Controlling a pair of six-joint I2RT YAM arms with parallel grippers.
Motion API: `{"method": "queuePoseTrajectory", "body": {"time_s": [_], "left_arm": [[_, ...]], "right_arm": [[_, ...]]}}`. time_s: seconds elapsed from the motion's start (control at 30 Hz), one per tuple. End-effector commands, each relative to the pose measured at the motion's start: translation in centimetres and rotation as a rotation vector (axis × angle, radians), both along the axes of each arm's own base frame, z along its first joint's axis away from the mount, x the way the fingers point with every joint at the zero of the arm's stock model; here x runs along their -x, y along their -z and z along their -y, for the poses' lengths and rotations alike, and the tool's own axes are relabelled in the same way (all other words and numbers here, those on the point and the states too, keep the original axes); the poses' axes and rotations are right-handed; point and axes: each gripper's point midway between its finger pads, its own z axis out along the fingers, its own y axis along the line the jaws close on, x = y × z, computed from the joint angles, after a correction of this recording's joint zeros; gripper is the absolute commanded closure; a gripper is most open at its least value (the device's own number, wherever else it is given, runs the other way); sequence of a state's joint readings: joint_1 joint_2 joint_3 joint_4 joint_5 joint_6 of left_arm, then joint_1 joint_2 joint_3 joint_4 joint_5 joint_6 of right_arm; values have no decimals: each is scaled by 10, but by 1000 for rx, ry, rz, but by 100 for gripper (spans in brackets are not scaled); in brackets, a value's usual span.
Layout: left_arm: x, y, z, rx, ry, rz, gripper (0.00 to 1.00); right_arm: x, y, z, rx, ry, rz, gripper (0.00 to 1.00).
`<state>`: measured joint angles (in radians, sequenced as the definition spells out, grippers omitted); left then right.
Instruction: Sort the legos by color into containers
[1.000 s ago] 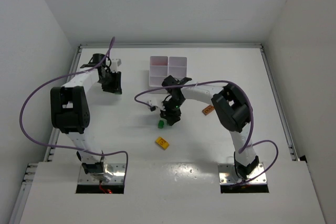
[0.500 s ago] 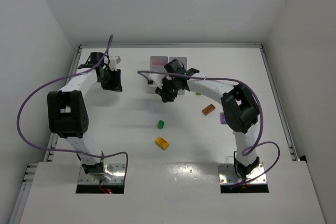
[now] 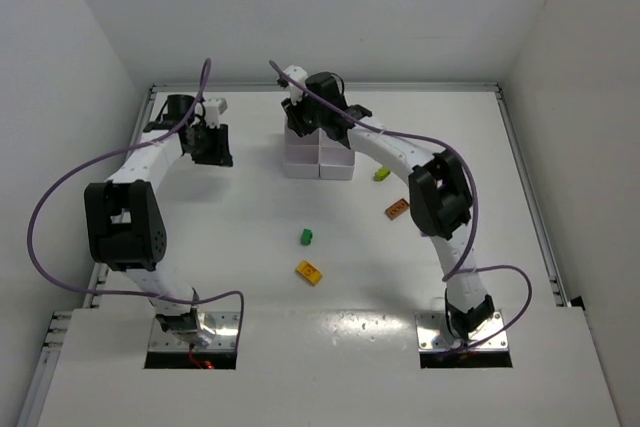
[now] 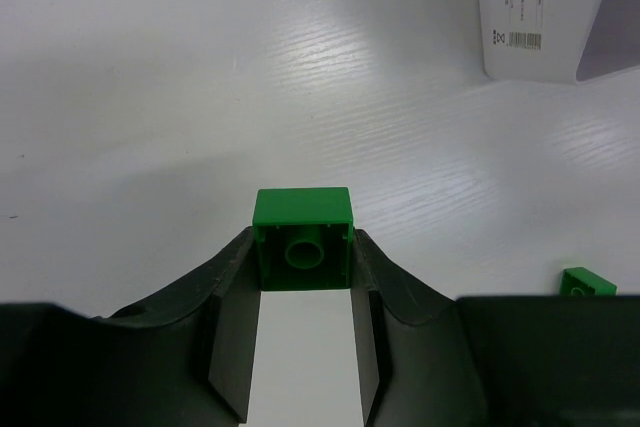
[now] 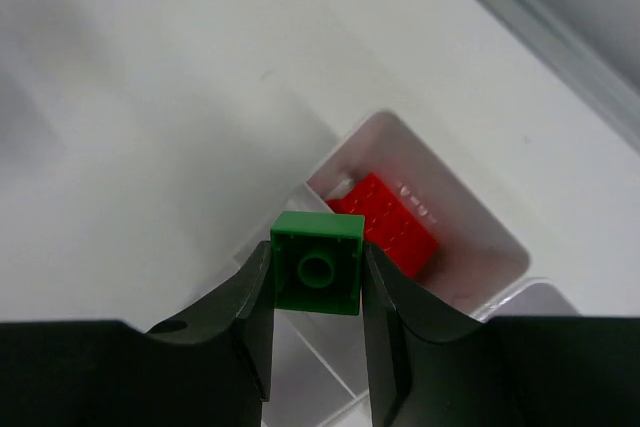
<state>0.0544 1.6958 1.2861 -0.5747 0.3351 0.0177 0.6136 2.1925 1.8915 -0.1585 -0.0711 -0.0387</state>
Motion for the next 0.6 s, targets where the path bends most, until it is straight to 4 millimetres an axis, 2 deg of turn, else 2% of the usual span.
{"method": "queuePoseTrajectory", "body": {"time_s": [0.0, 0.03, 0.1, 0.2, 0.23, 0.27, 0.3, 0.33, 0.37, 0.4, 0.43, 0.47, 0.5, 0.53, 0.57], "left_arm": [[-6, -30, -5, -2, -14, 94, 93], [-6, -30, -5, -2, -14, 94, 93], [-6, -30, -5, -2, -14, 94, 93], [-6, -30, -5, -2, -14, 94, 92], [-6, -30, -5, -2, -14, 94, 90], [-7, -27, -5, -2, -14, 85, 89], [-9, -31, -3, 6, 5, 99, 88], [-8, -32, -1, 15, 12, 100, 86], [-11, -33, 2, 30, 24, 103, 86], [-15, -39, 4, 35, 41, 127, 86], [-15, -36, 7, 45, 59, 122, 86], [-18, -45, 17, 74, 93, 149, 86], [-18, -46, 20, 90, 105, 151, 86], [-26, -56, 27, 100, 130, 196, 86], [-29, -67, 42, 128, 176, 231, 86]], "right_arm": [[-7, 15, 1, -31, 59, -57, 100], [-9, 25, 6, -19, 68, -73, 100], [-8, 33, 7, -8, 69, -89, 100], [-8, 33, 7, -7, 69, -89, 100], [-7, 43, 8, 9, 65, -98, 90], [-7, 43, 8, 10, 65, -98, 79], [-10, 47, 15, 18, 82, -103, 67], [-9, 49, 16, 30, 78, -105, 44], [-6, 55, 18, 39, 78, -116, 33], [-5, 47, 19, 32, 78, -107, 15], [-4, 45, 20, 28, 77, -101, 9], [-2, 41, 21, 26, 77, -98, 4], [-1, 34, 20, 14, 69, -89, 2], [1, 30, 21, 11, 69, -85, 2], [3, 4, 22, -14, 68, -50, 2]]}}
